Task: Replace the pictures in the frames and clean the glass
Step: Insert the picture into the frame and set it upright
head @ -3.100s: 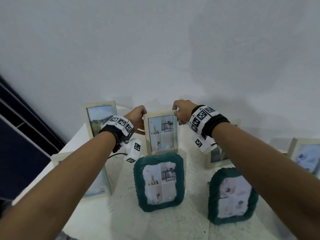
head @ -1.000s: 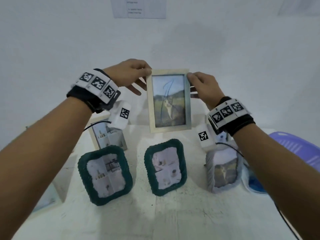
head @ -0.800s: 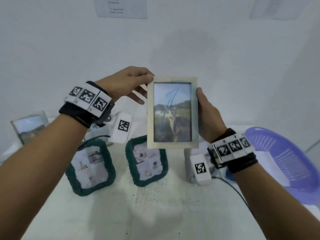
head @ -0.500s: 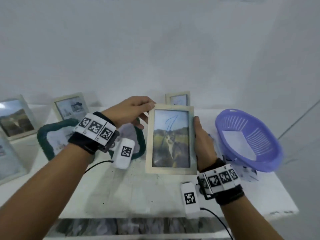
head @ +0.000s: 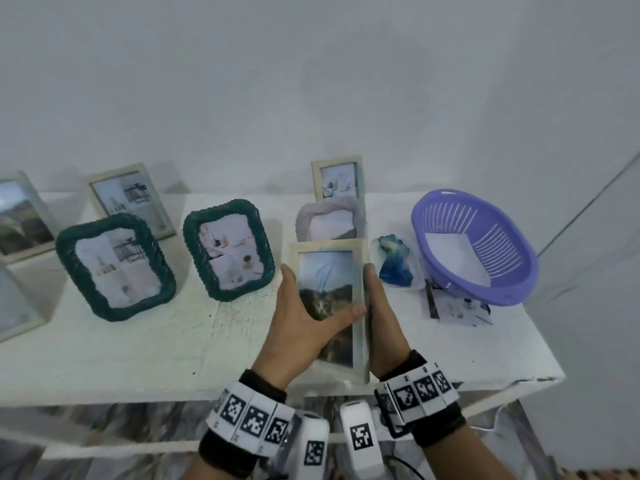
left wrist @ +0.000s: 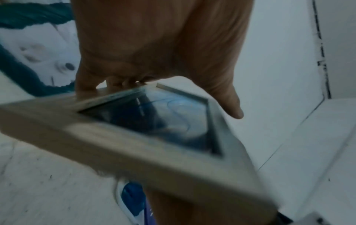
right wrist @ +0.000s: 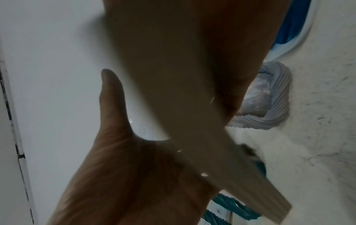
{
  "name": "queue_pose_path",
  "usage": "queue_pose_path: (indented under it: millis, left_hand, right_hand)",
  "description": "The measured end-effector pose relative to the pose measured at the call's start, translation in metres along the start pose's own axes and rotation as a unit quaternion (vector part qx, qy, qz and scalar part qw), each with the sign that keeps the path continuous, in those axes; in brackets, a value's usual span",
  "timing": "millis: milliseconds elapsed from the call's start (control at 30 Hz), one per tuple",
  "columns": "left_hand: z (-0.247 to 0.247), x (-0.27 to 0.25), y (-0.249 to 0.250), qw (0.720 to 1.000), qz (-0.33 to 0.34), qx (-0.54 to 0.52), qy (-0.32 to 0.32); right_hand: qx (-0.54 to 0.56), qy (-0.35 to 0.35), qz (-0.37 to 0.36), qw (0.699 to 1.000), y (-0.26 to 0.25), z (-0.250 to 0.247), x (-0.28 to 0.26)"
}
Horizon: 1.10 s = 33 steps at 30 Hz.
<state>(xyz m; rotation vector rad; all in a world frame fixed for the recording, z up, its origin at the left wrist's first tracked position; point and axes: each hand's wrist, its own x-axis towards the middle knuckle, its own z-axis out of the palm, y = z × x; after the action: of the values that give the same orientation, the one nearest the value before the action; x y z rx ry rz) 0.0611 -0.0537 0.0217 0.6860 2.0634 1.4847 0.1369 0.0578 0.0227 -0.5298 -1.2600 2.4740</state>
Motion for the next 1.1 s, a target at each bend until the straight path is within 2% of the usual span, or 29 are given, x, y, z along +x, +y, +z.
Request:
queue_pose_path:
  millis: [100, 200, 300, 367, 467, 567, 633, 700, 867, 1000, 1100]
  left_hand:
    - [0.006, -0.002, 0.007, 0.998, -0.025, -0.064, -0.01]
    - [0.007, 0.002, 0.005, 0.993, -0.007, -0.11, -0.035]
    - [0.0, 0.006, 0.0, 0.992, 0.01, -0.092, -0.08]
    - [-0.01, 0.008, -0.005, 0.991, 0.01, -0.095, -0.091]
    - [-0.028, 0.006, -0.016, 0.989, 0.019, -0.133, -0.058]
    - [-0.043, 0.001, -0.031, 0.981, 0.014, -0.193, 0.013]
    - [-0.046, -0.003, -0.045, 0.978, -0.008, -0.203, 0.053]
    - [-0.043, -0.006, -0.061, 0.981, -0.033, -0.179, 0.062]
    - [-0.021, -0.005, -0.095, 0.988, -0.055, -0.091, 0.113]
    - [-0.007, -0.005, -0.112, 0.992, -0.063, -0.003, 0.108]
    - [-0.003, -0.007, -0.113, 0.991, -0.052, 0.067, 0.1]
  right_hand:
    - [0.046, -0.028, 0.0, 0.999, 0.004, 0.003, -0.006]
    - [0.061, -0.042, 0.007, 0.997, 0.01, 0.001, -0.007]
    - [-0.021, -0.008, -0.012, 1.0, 0.013, -0.006, -0.006]
    - [-0.079, -0.009, -0.02, 0.997, 0.012, -0.011, -0.007]
    - [-0.121, -0.002, -0.026, 0.992, 0.013, -0.019, -0.012]
    - [-0.195, 0.035, -0.064, 0.978, 0.017, -0.031, -0.018]
    - [-0.296, 0.063, -0.088, 0.949, 0.022, -0.041, -0.023]
    - [-0.389, 0.08, -0.1, 0.912, 0.031, -0.049, -0.026]
    - [-0.539, 0.116, -0.138, 0.823, 0.063, -0.075, -0.025]
    - [-0.64, 0.099, -0.129, 0.751, 0.079, -0.089, -0.024]
    - [-0.674, 0.083, -0.13, 0.723, 0.084, -0.094, -0.022]
